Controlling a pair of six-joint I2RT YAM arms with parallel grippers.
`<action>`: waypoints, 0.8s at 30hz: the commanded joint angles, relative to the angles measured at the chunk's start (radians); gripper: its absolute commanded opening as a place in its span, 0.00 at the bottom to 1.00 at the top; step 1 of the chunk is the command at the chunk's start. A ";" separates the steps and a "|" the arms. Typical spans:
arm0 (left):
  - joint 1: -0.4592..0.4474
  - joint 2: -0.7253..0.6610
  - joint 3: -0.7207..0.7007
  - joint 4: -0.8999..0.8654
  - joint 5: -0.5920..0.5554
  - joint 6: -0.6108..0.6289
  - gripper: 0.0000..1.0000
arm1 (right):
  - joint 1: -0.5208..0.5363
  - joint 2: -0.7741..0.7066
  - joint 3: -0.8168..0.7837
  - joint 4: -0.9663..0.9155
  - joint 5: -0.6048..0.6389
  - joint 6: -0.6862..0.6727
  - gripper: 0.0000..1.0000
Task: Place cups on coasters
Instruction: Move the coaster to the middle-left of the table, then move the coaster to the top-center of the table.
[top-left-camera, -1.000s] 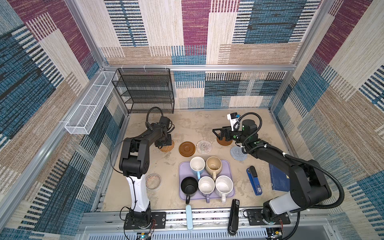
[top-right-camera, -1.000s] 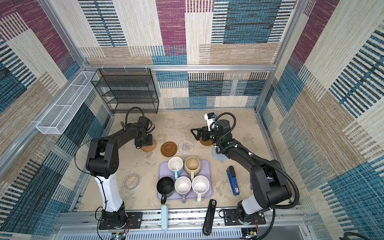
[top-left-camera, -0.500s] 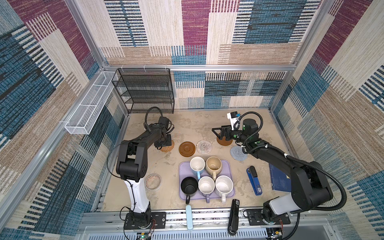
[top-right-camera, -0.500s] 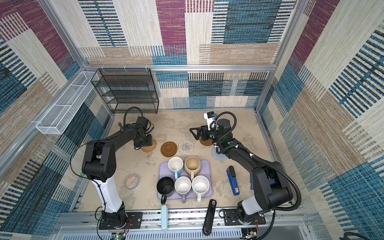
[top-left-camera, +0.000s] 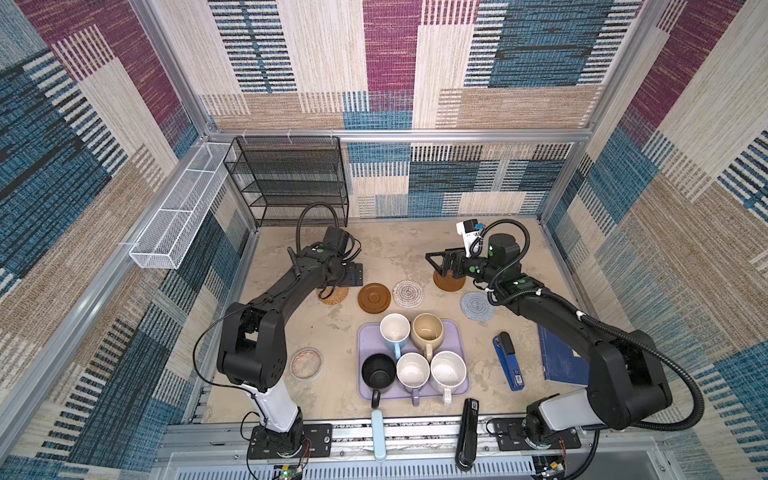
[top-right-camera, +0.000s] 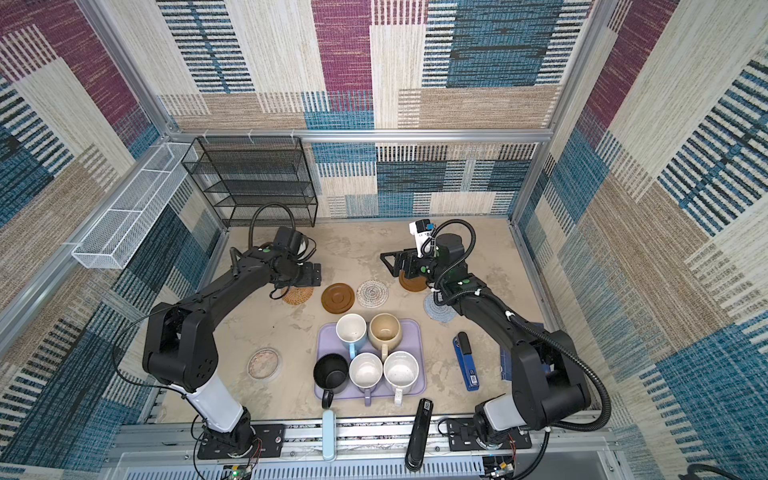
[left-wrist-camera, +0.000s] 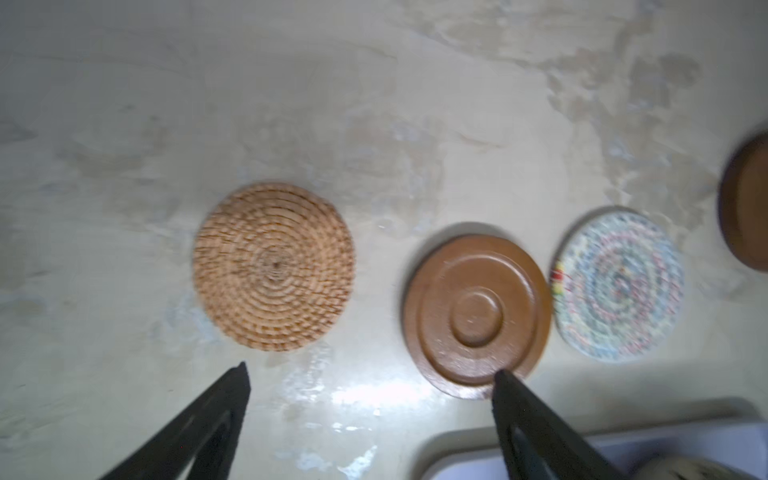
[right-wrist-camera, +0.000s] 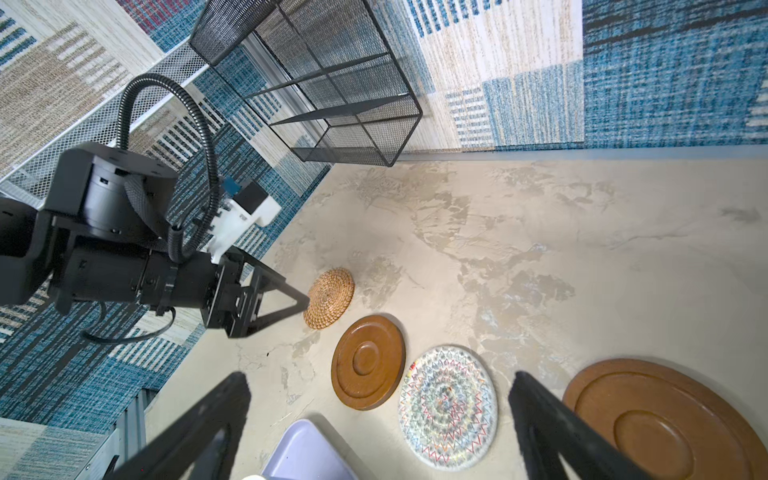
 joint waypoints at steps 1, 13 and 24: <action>-0.035 -0.002 -0.013 0.006 0.114 0.013 0.98 | 0.000 -0.009 0.011 -0.016 -0.115 -0.022 1.00; -0.105 0.135 0.048 -0.009 0.041 0.002 0.90 | 0.001 0.015 0.018 -0.046 -0.159 -0.023 1.00; -0.132 0.257 0.147 -0.040 0.006 -0.005 0.78 | 0.000 0.076 0.001 -0.076 -0.003 -0.018 1.00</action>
